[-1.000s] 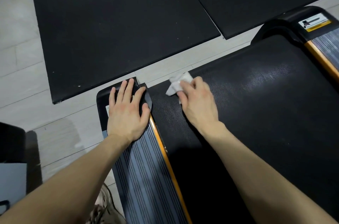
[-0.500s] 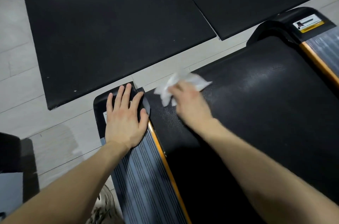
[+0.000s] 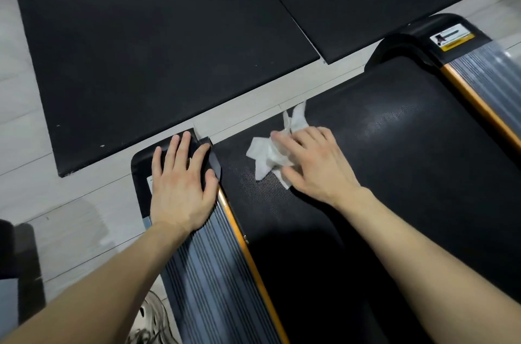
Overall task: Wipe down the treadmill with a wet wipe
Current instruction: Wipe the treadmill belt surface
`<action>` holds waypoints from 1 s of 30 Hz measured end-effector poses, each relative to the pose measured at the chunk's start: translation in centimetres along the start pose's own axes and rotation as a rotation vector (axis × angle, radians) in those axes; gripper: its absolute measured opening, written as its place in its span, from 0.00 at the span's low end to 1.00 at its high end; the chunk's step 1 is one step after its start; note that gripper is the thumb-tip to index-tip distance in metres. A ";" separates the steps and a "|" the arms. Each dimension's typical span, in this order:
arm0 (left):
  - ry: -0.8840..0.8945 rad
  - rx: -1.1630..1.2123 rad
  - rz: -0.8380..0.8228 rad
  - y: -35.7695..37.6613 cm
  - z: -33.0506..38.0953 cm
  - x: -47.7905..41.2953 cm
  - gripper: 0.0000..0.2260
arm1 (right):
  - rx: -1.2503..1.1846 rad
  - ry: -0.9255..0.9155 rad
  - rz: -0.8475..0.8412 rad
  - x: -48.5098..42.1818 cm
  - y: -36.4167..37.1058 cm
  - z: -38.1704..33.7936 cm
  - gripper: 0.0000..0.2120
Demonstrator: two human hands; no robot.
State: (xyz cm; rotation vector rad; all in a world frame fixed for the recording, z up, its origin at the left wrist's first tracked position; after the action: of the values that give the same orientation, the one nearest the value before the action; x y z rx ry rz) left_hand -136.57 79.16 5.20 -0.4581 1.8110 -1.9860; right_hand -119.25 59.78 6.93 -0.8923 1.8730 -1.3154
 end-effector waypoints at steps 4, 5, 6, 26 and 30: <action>0.003 0.009 0.008 0.0 0.0 0.1 0.25 | 0.026 0.036 0.108 0.1 -0.8 -0.1 0.31; 0.005 0.013 0.008 -0.1 0.0 0.0 0.25 | 0.021 0.018 0.108 -0.2 -0.9 -0.1 0.31; 0.007 0.011 0.006 -0.1 0.0 0.0 0.25 | -0.005 -0.011 0.086 -0.2 -0.6 -0.2 0.32; 0.023 -0.042 -0.013 0.0 0.2 0.1 0.26 | 0.110 0.248 -0.061 0.4 4.5 4.0 0.28; 0.020 -0.044 -0.010 0.2 0.1 0.1 0.25 | -0.081 0.357 0.002 0.3 1.4 4.4 0.23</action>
State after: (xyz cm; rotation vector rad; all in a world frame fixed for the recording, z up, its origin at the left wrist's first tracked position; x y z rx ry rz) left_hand -136.61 79.01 4.96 -0.4633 1.8709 -1.9675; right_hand -115.99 57.77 4.42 -0.7298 2.2106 -1.4831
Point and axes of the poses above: each hand's wrist, its own x-axis away from the middle knuckle, its own y-axis out of the palm, z = x × y, the point moved 7 cm from there along -x, towards the middle knuckle, and after that the axes turned 1 degree about y, right-handed, at the moved point
